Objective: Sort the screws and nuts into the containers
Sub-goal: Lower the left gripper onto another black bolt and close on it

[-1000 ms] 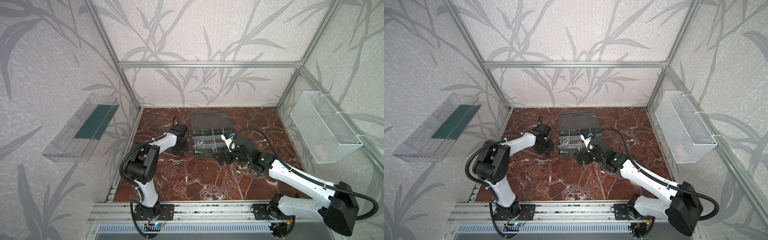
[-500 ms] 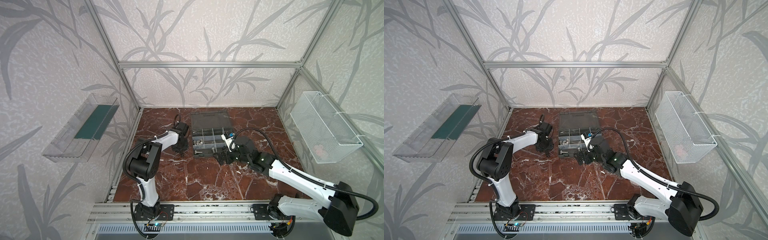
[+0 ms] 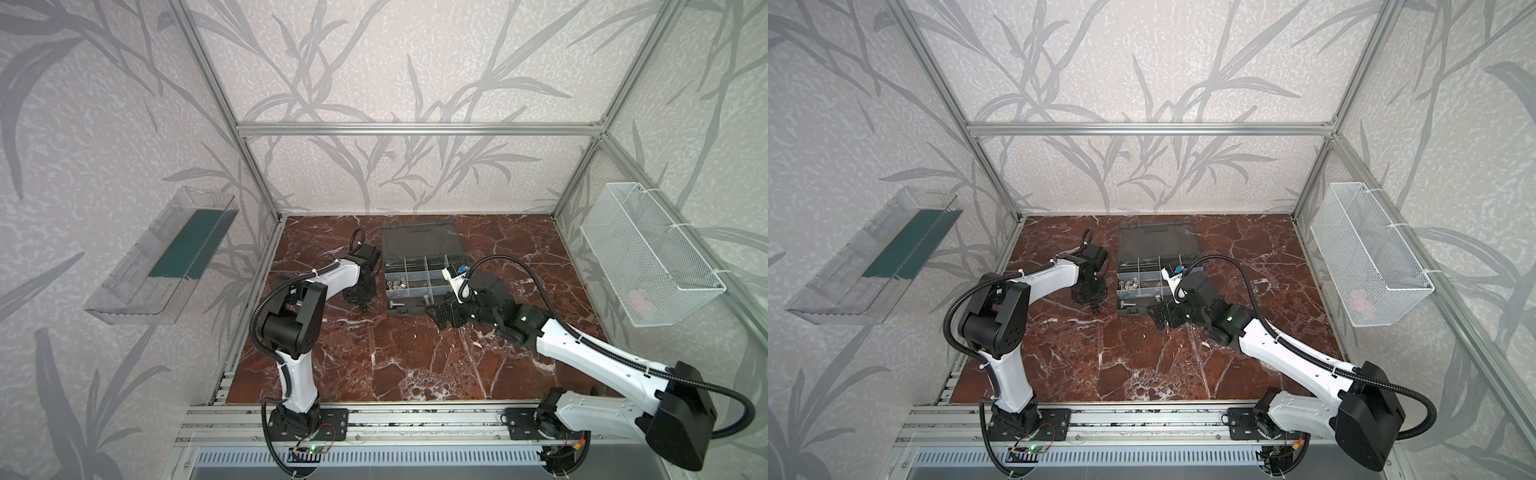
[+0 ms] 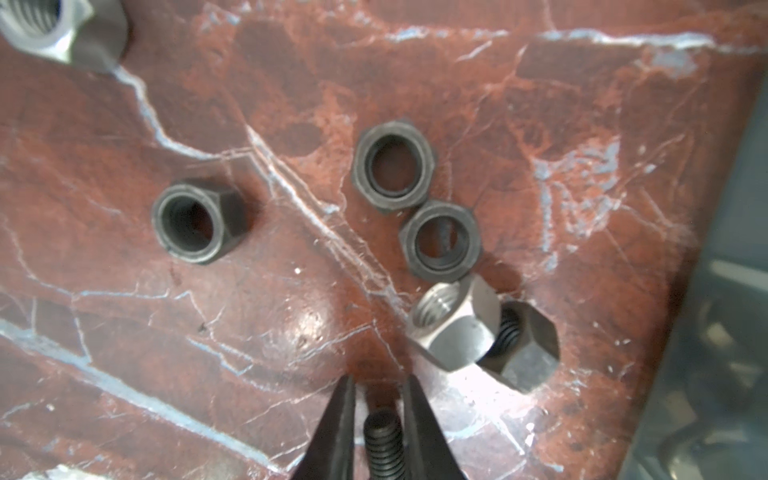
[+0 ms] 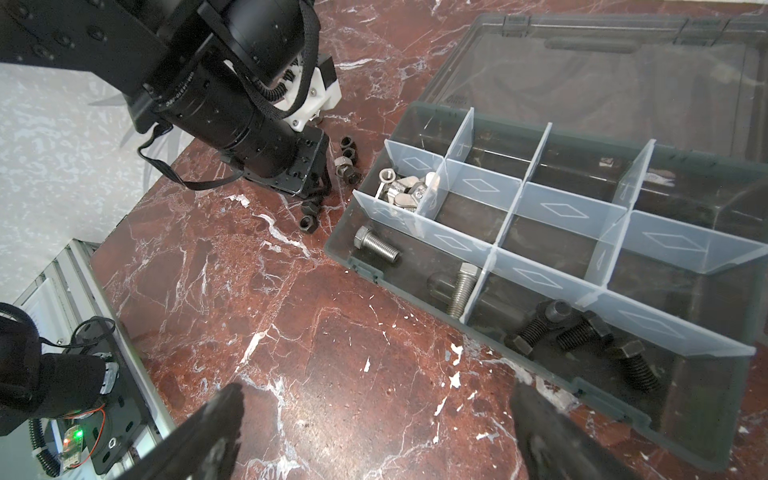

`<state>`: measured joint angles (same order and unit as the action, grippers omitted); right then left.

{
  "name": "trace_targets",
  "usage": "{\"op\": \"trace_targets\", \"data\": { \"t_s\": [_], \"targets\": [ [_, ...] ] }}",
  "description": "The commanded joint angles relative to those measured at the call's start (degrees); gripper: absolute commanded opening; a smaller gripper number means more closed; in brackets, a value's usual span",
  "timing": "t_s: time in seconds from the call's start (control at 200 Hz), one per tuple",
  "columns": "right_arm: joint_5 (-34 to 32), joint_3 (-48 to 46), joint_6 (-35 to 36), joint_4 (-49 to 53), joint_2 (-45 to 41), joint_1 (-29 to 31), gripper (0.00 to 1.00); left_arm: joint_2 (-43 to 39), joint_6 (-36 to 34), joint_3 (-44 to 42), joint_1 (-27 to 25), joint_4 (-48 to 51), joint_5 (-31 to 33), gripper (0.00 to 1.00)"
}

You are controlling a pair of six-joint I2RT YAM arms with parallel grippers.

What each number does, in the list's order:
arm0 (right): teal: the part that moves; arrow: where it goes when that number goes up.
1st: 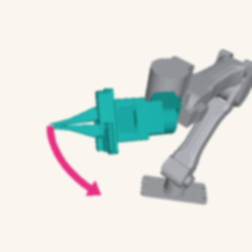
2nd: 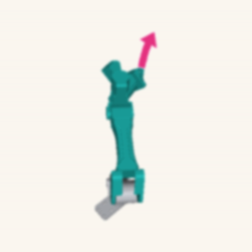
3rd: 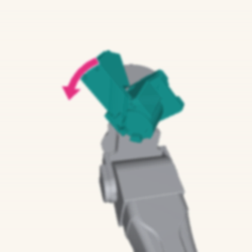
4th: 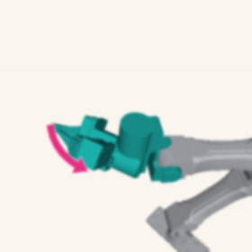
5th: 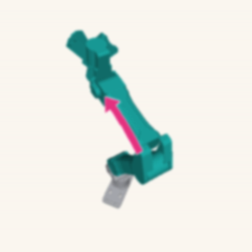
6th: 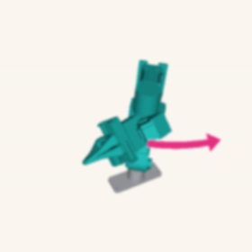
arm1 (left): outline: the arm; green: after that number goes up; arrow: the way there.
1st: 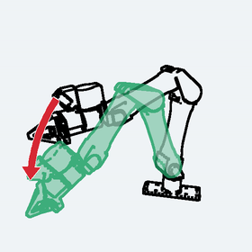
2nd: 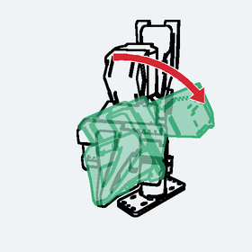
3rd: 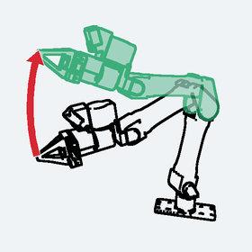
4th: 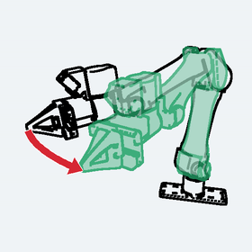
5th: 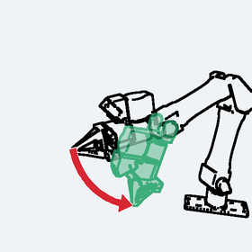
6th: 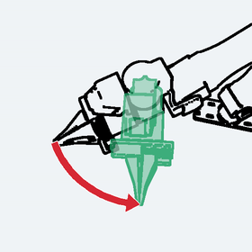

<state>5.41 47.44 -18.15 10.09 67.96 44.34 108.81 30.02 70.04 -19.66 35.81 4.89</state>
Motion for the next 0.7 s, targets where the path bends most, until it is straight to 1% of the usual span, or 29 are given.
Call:
{"op": "trace_targets", "data": {
  "t_s": [0.0, 0.06, 0.175, 0.385, 0.545, 0.695],
  "targets": [
    [-0.6, -0.1, 0.5, -1.1, -0.3, 0.3, 0.99, 2.4, -0.5, 0.4, -0.4, 2.2, 0.7, 0.15],
    [-0.7, -0.3, 0.6, -1.0, -0.5, 0.3, 0.99, 2.2, -0.4, 0.4, -0.6, 2.3, 0.6, 0.14],
    [-0.8, -0.4, 0.5, -1.0, -0.6, 0.3, 0.99, 1.5, -0.4, 0.3, -0.9, 2.4, 0.3, 0.08],
    [-0.6, -0.4, 0.5, -1.4, -0.1, 0.3, 0.99, -0.2, -0.4, 0.4, -1.0, 3.5, 0.8, 0.06],
    [-0.5, -0.4, 0.5, -1.5, 0.0, 0.3, 0.99, -0.7, -0.7, 1.2, -1.0, 5.1, 2.0, 0.10],
    [-0.8, -0.9, 0.5, -1.5, -0.8, 0.3, 0.99, -0.9, -0.5, 1.7, -1.2, 6.5, 1.1, 0.18]
  ]
}}
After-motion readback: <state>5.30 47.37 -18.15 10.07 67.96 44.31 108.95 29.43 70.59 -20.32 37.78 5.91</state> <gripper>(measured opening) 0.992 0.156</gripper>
